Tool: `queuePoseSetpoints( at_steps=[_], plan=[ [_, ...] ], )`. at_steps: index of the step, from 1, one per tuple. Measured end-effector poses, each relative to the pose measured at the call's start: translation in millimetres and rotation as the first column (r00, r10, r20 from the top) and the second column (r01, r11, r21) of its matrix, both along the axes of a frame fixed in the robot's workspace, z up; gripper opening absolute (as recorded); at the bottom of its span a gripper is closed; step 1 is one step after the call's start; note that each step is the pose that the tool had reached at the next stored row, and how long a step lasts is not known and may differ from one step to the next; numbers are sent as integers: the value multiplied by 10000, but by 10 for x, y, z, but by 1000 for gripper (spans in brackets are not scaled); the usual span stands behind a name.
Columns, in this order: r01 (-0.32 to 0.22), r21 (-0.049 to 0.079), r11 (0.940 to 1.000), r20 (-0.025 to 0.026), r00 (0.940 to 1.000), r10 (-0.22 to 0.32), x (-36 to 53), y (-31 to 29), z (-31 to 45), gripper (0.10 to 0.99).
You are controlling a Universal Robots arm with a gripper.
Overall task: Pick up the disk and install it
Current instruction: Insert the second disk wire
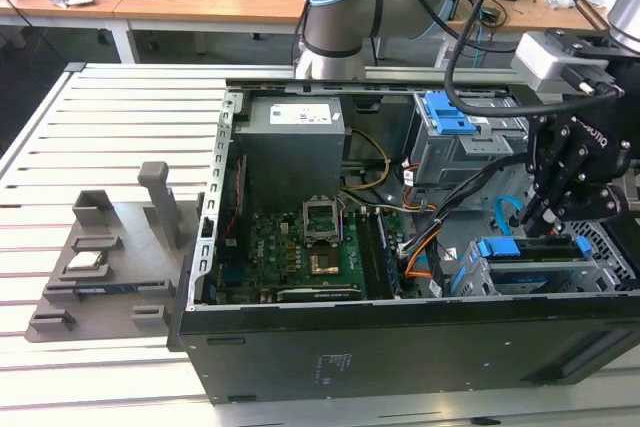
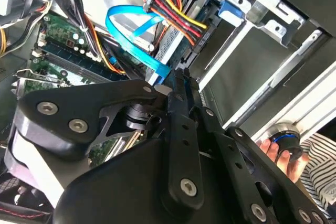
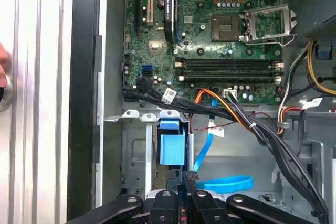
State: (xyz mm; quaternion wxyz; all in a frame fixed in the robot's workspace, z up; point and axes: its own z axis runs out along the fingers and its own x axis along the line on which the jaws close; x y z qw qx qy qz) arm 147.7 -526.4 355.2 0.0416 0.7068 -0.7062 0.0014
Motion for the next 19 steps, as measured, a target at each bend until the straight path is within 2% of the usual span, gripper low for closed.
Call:
queuePoseSetpoints(
  at_steps=[7,16,19],
  plan=[
    [-2,-4,10000,-10,10000,2,91,0,-78,161],
    [-139,5,9999,-10,9999,139,102,1,-114,161],
    [-140,47,9999,-9,9999,140,103,4,-126,161]
  ],
)
